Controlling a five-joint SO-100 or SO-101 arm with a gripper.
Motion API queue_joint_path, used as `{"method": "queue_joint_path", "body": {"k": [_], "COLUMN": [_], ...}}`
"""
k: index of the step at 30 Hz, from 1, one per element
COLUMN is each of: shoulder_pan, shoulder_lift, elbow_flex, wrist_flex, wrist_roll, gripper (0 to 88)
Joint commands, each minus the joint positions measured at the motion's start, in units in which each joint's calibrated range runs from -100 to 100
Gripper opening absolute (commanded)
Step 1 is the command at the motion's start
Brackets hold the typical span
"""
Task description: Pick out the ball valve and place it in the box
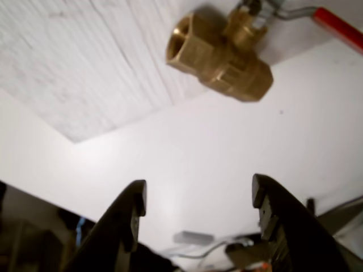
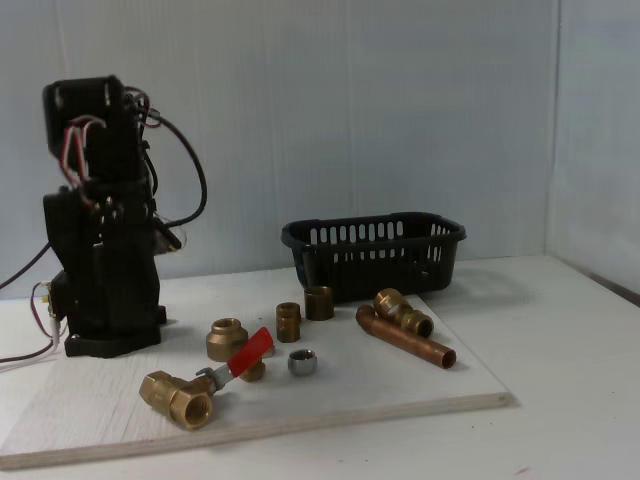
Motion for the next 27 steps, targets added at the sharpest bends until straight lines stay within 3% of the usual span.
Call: {"method": "queue_joint_path", "body": {"k": [1,12,16,20,27], "shoulder_pan": [0.1,-1.1,-2.3,-4.5,-6.0], "shoulder_lift": [0.0,0.1,0.1,-0.1,-0.8], "elbow_flex": [1.7,7.6,8.0,9.8,10.6], "wrist_flex": [-5.5,-17.6,-18.7,-17.9,-6.7], "wrist_roll": [-4.4,-24.4,-29.3,-31.3,-28.7], "gripper": [20.1,20.1,20.1,20.0,20.1]}}
